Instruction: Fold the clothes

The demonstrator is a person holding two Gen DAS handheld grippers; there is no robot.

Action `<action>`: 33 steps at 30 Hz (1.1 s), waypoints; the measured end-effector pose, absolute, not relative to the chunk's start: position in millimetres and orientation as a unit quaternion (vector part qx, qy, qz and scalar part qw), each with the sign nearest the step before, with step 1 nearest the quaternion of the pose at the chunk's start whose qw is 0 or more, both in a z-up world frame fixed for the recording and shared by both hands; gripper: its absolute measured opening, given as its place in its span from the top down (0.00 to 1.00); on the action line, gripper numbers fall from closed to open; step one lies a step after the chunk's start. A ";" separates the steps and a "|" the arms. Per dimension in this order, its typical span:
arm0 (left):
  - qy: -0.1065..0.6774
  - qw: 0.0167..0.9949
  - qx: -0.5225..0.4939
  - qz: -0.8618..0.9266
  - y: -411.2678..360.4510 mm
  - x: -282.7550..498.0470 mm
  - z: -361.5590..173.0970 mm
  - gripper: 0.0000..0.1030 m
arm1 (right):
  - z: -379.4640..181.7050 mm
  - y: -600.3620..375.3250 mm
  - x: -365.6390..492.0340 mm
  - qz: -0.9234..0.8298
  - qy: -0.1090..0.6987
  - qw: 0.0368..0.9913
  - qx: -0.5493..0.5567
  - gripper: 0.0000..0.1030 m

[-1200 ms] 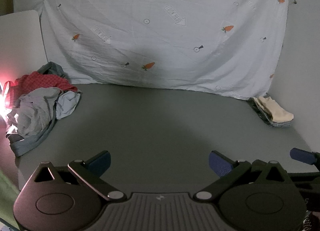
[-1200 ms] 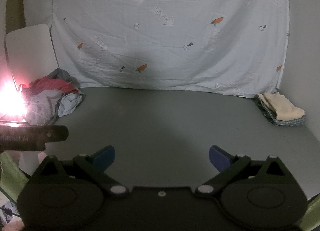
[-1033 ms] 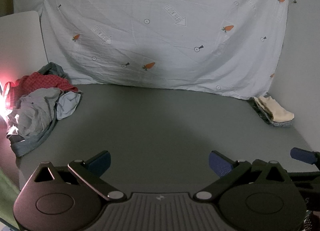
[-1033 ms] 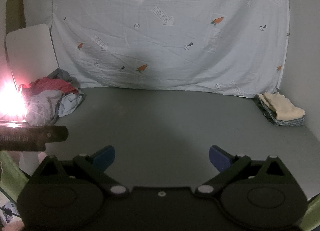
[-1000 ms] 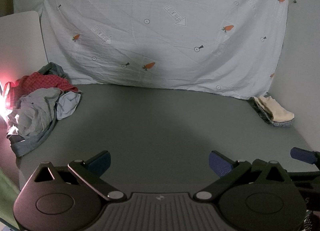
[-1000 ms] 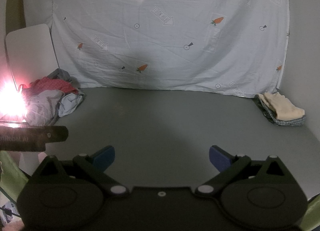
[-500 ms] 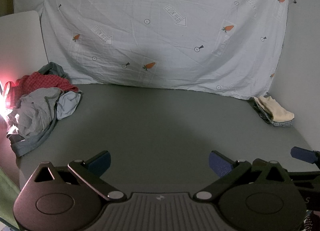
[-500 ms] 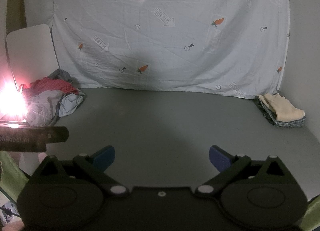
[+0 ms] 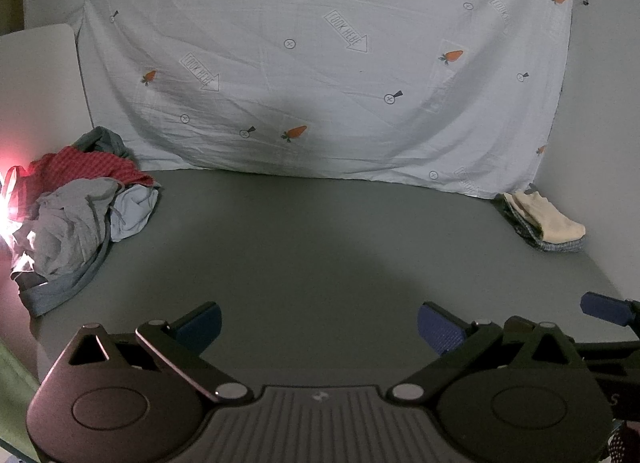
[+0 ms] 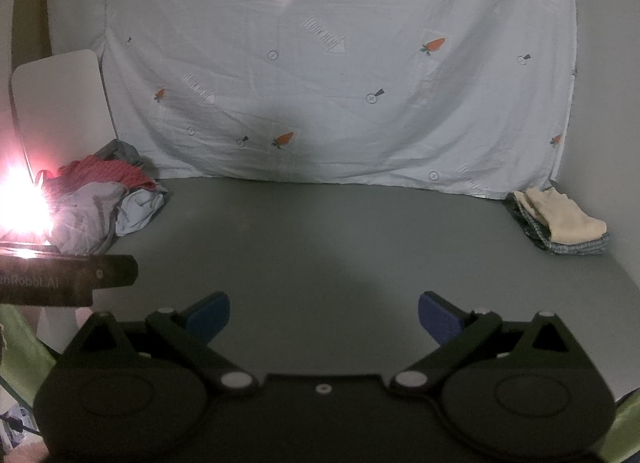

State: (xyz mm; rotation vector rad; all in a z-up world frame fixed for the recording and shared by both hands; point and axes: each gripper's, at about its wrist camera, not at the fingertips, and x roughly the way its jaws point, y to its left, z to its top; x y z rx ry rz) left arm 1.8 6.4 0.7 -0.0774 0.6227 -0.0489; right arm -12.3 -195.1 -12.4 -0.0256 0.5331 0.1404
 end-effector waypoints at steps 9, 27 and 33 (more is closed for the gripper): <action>0.304 0.952 -0.038 -0.022 1.6 -0.9 -2.5 0.00 | -12.3 -195.0 -11.0 0.070 0.263 0.962 -0.012 0.01; 0.328 0.943 -0.041 -0.041 -0.6 7.4 -11.5 0.00 | -17.5 -206.4 1.1 0.050 0.276 0.960 0.003 0.01; 0.341 0.938 -0.046 -0.053 -6.0 38.0 -16.3 0.00 | -20.6 -223.4 24.1 0.030 0.280 0.960 0.008 0.01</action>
